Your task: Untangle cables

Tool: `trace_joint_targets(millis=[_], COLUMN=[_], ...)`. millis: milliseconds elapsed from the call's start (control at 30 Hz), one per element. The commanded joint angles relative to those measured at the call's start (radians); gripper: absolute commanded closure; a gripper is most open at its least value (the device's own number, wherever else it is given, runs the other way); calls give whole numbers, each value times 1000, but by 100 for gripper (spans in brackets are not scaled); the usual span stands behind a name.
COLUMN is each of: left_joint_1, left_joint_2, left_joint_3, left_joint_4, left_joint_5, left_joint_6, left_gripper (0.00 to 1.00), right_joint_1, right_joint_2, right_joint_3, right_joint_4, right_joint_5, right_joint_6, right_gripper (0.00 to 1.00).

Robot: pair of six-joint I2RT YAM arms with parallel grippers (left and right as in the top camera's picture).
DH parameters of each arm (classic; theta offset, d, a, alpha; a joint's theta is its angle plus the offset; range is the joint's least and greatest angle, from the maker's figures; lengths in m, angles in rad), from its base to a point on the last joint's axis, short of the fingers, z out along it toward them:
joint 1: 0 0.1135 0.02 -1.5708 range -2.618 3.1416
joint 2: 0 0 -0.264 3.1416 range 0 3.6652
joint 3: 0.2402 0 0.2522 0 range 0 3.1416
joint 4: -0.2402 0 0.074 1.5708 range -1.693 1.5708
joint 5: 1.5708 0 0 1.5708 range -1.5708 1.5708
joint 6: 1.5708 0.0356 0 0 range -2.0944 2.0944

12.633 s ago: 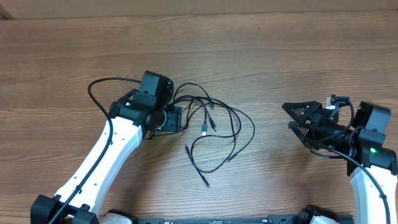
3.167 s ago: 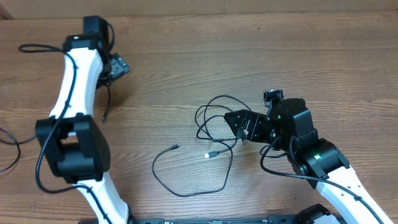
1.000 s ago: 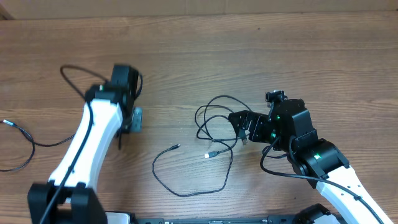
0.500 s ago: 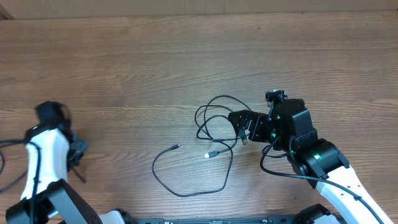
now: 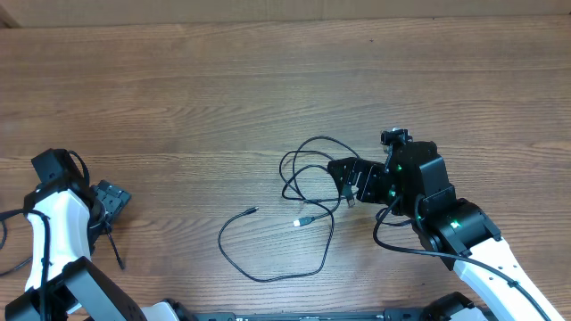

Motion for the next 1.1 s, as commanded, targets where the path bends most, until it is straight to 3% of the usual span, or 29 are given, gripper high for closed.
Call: trace_joint_targets(millis=[0,100,267,400,533,600,700,867,1000,1067], left_joint_1=[-1,-1,-2,-45,-272,-435,-634,-881,-976,-1008], left_joint_2=[4,-10,-82,-136,-139,-126,-85,76,214,291], left_joint_3=[105,227,514,583,579,579,579,579,579,579], left_joint_4=[-19,-63,-259,-274,-277,-271,-263,-264,-222,-180], left_joint_5=[166,272,140,164,175,175,175,175,204,294], left_joint_6=[82,133,170,176,304,400,496,501,420,377], left_gripper=[0,0,0,0,0,0,0,1,0,0], right_joint_1=[-2,-2,-2,-2,-2,-22,-130,-354,-423,-436], right_joint_2=[-2,-2,-2,-2,-3,-3,-3,-3,-3,-3], right_joint_3=[0,0,0,0,0,0,0,0,0,0], right_joint_4=[7,7,8,9,8,-10,-60,-133,-173,-183], right_joint_5=[2,3,3,7,40,95,119,74,55,55], right_joint_6=[-12,-12,-12,-12,5,85,86,-73,-136,-140], right_gripper=[0,0,0,0,0,0,0,0,0,0])
